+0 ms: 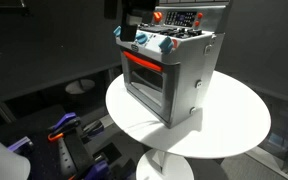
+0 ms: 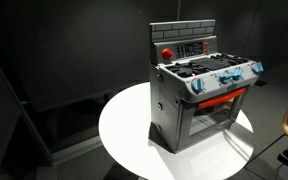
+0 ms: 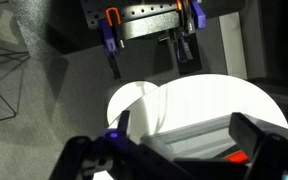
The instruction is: Press the top right orange button on the stove
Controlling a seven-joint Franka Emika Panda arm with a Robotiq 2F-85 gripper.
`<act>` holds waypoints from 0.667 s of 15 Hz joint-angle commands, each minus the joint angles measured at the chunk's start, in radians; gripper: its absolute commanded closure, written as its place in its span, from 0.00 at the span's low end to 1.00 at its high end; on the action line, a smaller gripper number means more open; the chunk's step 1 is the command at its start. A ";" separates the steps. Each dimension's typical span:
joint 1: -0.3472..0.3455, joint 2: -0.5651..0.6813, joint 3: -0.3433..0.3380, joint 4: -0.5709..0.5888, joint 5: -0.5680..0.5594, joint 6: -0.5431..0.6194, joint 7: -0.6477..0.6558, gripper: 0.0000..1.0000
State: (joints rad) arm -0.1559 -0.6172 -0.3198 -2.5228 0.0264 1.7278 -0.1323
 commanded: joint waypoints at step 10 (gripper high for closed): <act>-0.012 0.025 0.040 0.031 0.031 0.024 -0.002 0.00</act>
State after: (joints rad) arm -0.1575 -0.6127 -0.3059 -2.5208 0.0282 1.7357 -0.1322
